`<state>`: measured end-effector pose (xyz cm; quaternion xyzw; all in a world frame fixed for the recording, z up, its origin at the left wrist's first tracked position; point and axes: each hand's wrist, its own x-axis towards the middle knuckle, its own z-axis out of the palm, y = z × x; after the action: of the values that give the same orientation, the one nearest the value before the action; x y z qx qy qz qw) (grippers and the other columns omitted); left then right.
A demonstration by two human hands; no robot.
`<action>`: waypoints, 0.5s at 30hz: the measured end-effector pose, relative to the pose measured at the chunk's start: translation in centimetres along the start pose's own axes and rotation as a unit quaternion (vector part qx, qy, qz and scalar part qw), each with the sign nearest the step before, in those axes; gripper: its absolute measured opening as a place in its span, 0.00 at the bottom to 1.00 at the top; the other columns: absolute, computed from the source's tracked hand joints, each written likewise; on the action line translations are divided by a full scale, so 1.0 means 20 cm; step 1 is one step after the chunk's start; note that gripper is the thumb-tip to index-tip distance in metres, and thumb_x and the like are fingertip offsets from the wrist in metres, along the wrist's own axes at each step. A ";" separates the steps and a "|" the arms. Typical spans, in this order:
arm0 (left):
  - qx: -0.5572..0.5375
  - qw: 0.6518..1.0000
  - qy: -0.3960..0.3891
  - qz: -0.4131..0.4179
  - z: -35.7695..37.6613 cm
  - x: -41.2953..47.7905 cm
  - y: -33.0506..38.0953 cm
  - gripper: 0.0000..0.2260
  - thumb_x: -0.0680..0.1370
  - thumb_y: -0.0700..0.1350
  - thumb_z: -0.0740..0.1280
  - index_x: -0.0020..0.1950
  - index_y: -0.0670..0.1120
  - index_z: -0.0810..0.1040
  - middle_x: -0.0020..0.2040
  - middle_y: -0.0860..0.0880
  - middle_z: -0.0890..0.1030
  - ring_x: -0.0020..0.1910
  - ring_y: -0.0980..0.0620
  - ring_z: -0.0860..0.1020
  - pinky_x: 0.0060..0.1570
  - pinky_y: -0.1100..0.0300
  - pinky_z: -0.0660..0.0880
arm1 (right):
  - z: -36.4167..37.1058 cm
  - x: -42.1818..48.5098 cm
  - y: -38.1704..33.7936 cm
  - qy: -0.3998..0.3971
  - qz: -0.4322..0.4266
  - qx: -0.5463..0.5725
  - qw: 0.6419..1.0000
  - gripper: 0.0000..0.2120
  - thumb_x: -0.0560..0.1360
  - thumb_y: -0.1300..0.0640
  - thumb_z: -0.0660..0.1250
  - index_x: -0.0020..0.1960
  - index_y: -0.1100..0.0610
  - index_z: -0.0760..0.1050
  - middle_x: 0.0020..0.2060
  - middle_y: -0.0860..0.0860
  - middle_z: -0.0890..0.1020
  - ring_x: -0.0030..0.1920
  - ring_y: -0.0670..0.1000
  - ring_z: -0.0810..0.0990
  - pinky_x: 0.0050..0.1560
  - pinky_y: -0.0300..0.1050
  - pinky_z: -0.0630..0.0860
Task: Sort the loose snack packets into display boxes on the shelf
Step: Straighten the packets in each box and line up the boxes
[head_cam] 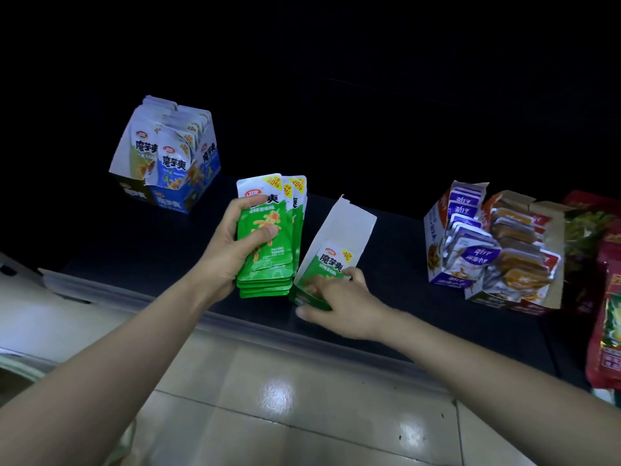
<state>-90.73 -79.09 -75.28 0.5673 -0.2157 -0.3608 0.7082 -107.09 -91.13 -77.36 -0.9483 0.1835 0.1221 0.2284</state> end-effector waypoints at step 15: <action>-0.015 1.000 -0.004 -0.009 0.06 0.04 -0.05 0.19 0.75 0.35 0.68 0.62 0.52 0.74 0.51 0.51 0.83 0.43 0.52 0.83 0.37 0.57 0.80 | -0.13 0.19 0.18 -0.069 0.073 -0.059 0.993 0.22 0.76 0.69 0.59 0.70 0.61 0.64 0.70 0.61 0.63 0.62 0.63 0.74 0.55 0.50 0.74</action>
<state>-91.23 -80.58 -76.00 0.5569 -0.2082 -0.3723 0.7127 -104.70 -96.50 -77.77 -0.9336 0.2287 0.2139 0.1743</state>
